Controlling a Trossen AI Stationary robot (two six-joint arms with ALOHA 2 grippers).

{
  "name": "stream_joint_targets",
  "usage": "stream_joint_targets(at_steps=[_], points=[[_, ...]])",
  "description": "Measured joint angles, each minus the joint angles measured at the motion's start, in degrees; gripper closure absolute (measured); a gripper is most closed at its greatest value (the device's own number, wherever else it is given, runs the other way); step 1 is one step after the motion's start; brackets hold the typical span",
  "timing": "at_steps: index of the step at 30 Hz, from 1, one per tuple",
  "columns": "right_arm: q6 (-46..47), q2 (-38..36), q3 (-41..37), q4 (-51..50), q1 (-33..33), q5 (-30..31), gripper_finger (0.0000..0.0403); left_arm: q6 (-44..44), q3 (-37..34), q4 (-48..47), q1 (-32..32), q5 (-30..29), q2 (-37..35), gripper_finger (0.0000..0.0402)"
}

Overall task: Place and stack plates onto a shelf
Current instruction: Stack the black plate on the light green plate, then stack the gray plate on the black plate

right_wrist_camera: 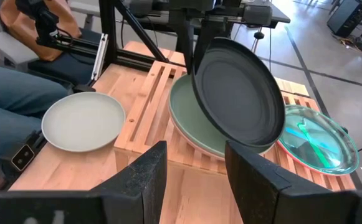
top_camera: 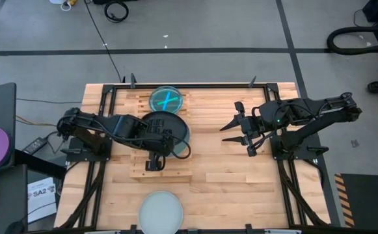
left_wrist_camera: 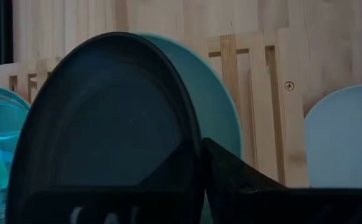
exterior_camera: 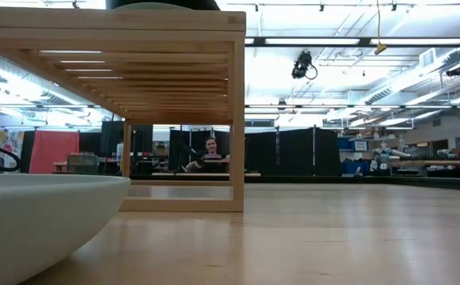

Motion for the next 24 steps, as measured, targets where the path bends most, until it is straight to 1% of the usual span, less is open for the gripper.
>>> stream_joint_targets(at_steps=[12, 22, 24], points=[[0.0, 0.0, 0.0, 0.0, 0.0, 0.0, 0.0235, 0.0, 0.0, 0.1, 0.0, 0.0, 0.0, 0.0321], [0.0, 0.1, 0.0, 0.0, 0.0, 0.0, 0.0236, 0.0, 0.0, 1.7, 0.0, 0.0, 0.0, 0.0254], [0.4, 0.5, 0.0, 0.1, 0.0, 0.0, 0.0236, -0.1, 0.0, 1.8, 0.0, 0.9, 0.0, 0.0242]])
